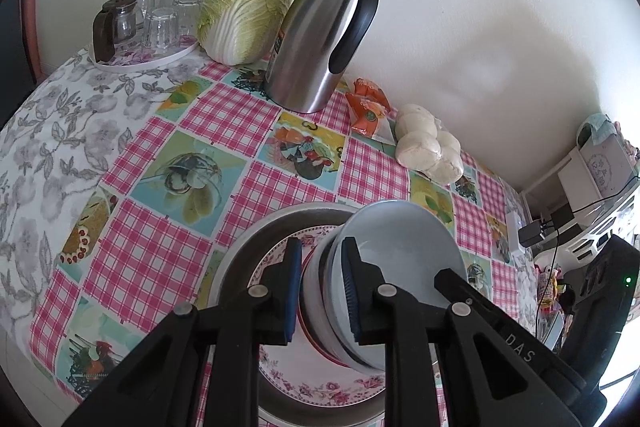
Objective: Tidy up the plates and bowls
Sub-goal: 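Lower the round bowl onto the stacked bowls and open both tools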
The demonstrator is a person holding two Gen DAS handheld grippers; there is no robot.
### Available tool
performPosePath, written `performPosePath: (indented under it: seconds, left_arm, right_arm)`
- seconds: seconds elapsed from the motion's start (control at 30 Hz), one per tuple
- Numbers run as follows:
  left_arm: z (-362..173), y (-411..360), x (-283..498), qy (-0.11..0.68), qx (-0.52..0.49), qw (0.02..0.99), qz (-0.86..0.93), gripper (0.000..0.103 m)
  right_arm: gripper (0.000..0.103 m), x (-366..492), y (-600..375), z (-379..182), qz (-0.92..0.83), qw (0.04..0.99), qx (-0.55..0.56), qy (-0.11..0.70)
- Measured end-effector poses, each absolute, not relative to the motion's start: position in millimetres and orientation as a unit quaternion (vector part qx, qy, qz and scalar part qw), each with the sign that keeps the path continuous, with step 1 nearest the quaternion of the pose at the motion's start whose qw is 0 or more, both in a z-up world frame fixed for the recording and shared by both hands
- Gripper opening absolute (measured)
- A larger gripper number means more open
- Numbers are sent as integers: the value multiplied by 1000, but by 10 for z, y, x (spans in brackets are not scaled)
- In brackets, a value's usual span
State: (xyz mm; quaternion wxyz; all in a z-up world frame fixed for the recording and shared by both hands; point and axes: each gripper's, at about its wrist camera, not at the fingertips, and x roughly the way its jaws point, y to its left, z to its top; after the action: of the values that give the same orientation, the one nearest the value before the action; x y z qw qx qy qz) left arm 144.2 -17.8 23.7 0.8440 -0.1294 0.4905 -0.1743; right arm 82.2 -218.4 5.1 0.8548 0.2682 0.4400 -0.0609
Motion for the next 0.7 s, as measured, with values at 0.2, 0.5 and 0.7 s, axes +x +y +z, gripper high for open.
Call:
performPosePath:
  seconds: [0.2,0.5,0.7]
  left_arm:
    - [278,-129,1367,484,-128,850,-165,44]
    - [288,-32,1170,477,-92,864,-133,79]
    - [263,53,1024,462,-53,878,-114,87]
  right_arm:
    - [29,756,-2142,106,-59,859,258,439]
    - [64,557,-2028,213,-62,872,219,433]
    - [77,413,-1935,208,-67,880,184,432]
